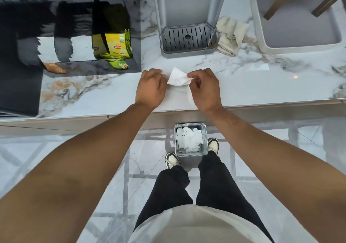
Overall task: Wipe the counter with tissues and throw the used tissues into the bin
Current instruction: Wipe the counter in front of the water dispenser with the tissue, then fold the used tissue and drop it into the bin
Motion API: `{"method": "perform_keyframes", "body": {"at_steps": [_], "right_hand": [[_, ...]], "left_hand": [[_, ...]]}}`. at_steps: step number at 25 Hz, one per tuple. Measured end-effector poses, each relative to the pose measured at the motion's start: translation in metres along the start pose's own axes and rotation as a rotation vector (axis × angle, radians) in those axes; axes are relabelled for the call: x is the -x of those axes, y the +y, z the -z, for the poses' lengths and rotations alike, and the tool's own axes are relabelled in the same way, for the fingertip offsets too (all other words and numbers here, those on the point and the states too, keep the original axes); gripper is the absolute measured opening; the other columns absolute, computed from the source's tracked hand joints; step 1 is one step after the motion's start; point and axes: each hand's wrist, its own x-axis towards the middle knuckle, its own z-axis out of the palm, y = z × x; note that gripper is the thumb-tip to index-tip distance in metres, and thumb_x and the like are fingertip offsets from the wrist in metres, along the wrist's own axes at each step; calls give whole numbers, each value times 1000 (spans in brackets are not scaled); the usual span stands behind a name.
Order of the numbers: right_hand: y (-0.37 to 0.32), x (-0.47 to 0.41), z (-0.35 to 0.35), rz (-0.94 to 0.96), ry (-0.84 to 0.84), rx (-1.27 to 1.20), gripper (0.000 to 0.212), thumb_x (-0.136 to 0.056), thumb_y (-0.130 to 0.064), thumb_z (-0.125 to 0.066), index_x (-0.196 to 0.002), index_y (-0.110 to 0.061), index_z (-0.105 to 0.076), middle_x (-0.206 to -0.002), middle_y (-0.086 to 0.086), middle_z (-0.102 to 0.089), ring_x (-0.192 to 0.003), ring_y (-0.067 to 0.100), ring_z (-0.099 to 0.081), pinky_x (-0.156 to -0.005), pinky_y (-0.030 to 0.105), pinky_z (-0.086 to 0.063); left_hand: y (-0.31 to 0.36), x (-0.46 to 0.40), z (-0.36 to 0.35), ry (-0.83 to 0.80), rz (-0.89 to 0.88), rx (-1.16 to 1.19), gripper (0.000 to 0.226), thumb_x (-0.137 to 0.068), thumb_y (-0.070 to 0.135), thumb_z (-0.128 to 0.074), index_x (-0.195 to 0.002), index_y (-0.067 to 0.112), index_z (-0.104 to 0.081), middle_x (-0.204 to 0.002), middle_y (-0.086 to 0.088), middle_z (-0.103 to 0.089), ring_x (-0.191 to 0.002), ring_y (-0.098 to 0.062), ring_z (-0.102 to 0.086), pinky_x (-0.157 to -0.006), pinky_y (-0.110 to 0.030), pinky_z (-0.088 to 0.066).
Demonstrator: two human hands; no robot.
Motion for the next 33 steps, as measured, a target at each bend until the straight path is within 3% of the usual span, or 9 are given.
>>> {"method": "perform_keyframes", "body": {"at_steps": [5,9,11,13,19,22,26,30,33], "right_hand": [[-8,0,2,71,-40,-8,26,-84,8,-55,-100,-4,-71,-95,12,-58,-73,10,-53,-77,12,-41],[-18,9,7,166,-80,-56,29,-86,8,-56,-108,-7,-68,-95,2,-55,-73,-3,-51,-76,9,-43],[-22,15,9,197,-91,-59,31,-86,7,-58,-110,-10,-67,-94,1,-56,-74,-5,-52,-75,6,-42],[-26,21,13,183,-85,-80,35,-84,5,-60,-113,-14,-65,-94,2,-59,-74,-2,-53,-75,10,-44],[-32,24,33,-212,22,-280,48,-83,-4,-69,-126,-20,-54,-108,5,-58,-83,21,-58,-79,24,-48],[-37,22,38,-516,-82,-447,41,-91,-24,-66,-129,-18,-54,-117,8,-59,-99,17,-57,-88,26,-44],[-41,32,45,-799,-251,-756,46,-92,-56,-54,-118,-18,-59,-116,18,-67,-101,29,-67,-91,41,-51],[-32,41,55,-736,-300,-892,43,-89,-54,-61,-110,-18,-66,-106,10,-72,-91,27,-70,-75,37,-53],[-25,43,68,-713,-303,-934,40,-87,-55,-63,-106,-20,-69,-102,4,-73,-91,23,-68,-80,41,-55]], "left_hand": [[25,-10,28,-136,532,632,43,-98,48,-54,-92,12,-77,-94,-6,-75,-83,-21,-69,-79,-40,-59],[28,2,43,-404,638,849,24,-93,21,-70,-105,0,-67,-110,-25,-71,-86,-36,-74,-79,-44,-62],[32,11,49,-382,660,1011,8,-91,4,-69,-88,-2,-66,-112,-30,-68,-92,-40,-72,-84,-50,-61],[36,17,52,-327,667,1119,16,-90,-4,-66,-75,-1,-63,-117,-31,-66,-101,-43,-70,-87,-54,-59],[44,27,62,-340,629,1277,10,-94,-2,-56,-87,4,-56,-118,-34,-64,-97,-51,-70,-90,-58,-57],[51,30,68,-392,605,1347,13,-88,-5,-52,-79,4,-56,-120,-36,-62,-97,-55,-68,-84,-57,-59],[56,36,71,-420,547,1323,21,-86,-6,-52,-69,6,-58,-117,-35,-62,-97,-57,-67,-78,-55,-60],[64,38,77,-427,584,1286,9,-83,0,-55,-89,0,-61,-108,-33,-70,-94,-56,-68,-73,-51,-61],[76,41,78,-365,585,1204,7,-88,2,-56,-94,2,-55,-96,-30,-74,-88,-54,-70,-69,-50,-62]]}}
